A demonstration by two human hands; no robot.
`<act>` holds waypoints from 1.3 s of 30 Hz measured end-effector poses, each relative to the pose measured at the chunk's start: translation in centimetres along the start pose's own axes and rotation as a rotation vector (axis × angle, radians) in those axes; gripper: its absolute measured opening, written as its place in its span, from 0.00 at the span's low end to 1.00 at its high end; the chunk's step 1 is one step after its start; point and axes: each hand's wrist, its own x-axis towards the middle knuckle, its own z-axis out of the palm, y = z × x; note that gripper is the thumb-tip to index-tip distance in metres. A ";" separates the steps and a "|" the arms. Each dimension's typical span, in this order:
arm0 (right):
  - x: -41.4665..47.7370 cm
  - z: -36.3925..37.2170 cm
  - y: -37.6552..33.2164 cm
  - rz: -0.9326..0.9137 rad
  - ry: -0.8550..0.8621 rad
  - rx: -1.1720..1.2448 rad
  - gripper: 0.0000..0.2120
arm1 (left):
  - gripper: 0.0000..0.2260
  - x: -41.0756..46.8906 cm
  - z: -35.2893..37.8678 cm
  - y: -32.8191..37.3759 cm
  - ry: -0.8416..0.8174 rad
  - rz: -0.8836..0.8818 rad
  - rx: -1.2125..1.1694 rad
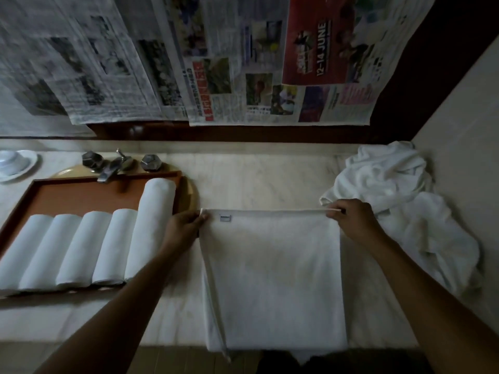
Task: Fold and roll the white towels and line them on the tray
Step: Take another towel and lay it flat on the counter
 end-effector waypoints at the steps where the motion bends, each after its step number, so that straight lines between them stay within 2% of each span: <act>1: 1.7 -0.1 0.0 -0.010 0.005 -0.007 0.04 | 0.11 1.5 0.2 0.8 0.032 0.009 0.006; 7: 12.0 -0.9 -0.8 -0.061 0.052 0.030 0.06 | 0.08 11.0 2.1 4.9 0.168 0.048 0.075; 11: 18.4 -0.3 -1.5 0.042 0.081 0.216 0.05 | 0.10 18.0 2.7 6.4 0.214 0.051 0.136; 17: 25.3 2.0 -1.2 0.097 0.129 0.344 0.02 | 0.08 25.2 4.9 8.0 0.344 0.039 0.262; 21: 25.0 7.0 -0.1 0.104 0.184 0.156 0.16 | 0.19 25.0 7.4 5.5 0.415 0.035 0.405; 23: 22.2 10.3 -0.1 -0.027 0.199 0.134 0.22 | 0.21 22.5 10.3 3.4 0.383 0.157 0.496; 25: 19.4 14.0 -0.6 -0.230 0.199 0.093 0.23 | 0.21 19.7 14.0 1.9 0.285 0.289 0.579; 28: 17.7 18.4 -1.5 -0.379 0.106 -0.124 0.25 | 0.23 17.9 18.6 -0.3 0.098 0.413 0.616; 31: 19.4 18.3 -1.1 -0.377 0.078 -0.266 0.26 | 0.28 20.4 18.1 -1.6 0.021 0.398 0.750; 35: 22.9 15.7 1.8 -0.263 0.099 -0.371 0.30 | 0.29 25.4 12.7 -3.0 0.067 0.343 0.913; 39: 24.9 14.9 2.4 -0.138 0.058 -0.349 0.35 | 0.28 28.4 8.7 -4.0 -0.008 0.292 1.019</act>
